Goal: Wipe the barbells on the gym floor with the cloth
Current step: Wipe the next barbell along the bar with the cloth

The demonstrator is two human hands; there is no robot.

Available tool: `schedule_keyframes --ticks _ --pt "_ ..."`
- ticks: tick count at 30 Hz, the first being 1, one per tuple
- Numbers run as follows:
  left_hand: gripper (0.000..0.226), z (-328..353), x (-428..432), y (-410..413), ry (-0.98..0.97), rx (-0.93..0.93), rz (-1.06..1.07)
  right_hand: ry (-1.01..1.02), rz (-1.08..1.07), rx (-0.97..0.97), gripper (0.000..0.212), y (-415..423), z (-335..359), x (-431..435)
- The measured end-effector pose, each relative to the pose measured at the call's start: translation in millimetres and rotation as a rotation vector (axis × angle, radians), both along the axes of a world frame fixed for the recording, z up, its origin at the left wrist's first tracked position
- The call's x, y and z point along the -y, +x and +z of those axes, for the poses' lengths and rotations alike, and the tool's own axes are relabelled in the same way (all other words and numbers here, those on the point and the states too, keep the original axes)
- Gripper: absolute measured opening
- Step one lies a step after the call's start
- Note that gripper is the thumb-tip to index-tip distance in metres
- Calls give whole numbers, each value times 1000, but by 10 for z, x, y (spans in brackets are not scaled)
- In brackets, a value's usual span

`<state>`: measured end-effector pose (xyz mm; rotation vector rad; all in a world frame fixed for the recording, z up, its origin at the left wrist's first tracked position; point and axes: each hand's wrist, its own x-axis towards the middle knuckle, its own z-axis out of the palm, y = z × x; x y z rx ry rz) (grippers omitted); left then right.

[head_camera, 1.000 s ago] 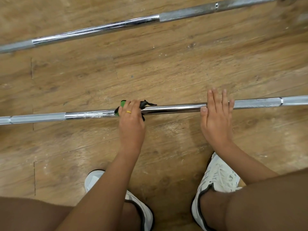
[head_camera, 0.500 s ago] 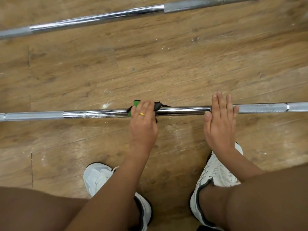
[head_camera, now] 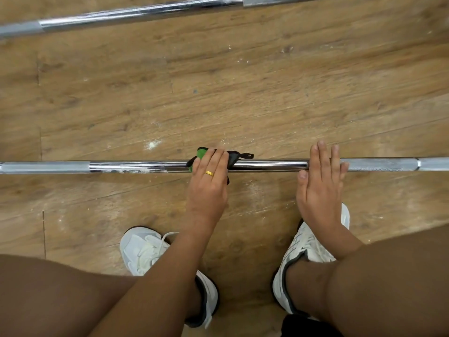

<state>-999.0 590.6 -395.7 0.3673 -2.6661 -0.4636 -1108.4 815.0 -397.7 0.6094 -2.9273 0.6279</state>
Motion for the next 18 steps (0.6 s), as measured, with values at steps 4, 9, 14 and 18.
schedule_keyframes --ticks 4,9,14,18 --pt "36 -4 271 102 15 -2 15 10 25 5 56 53 25 -58" --pt "37 46 201 73 -1 37 61 9 17 16 56 72 36 -63" --pt "44 26 65 13 -67 15 -111 26 18 46 57 55 52 -65" --pt "45 -10 241 7 -83 33 -28 60 34 53 57 -22 68 -47"
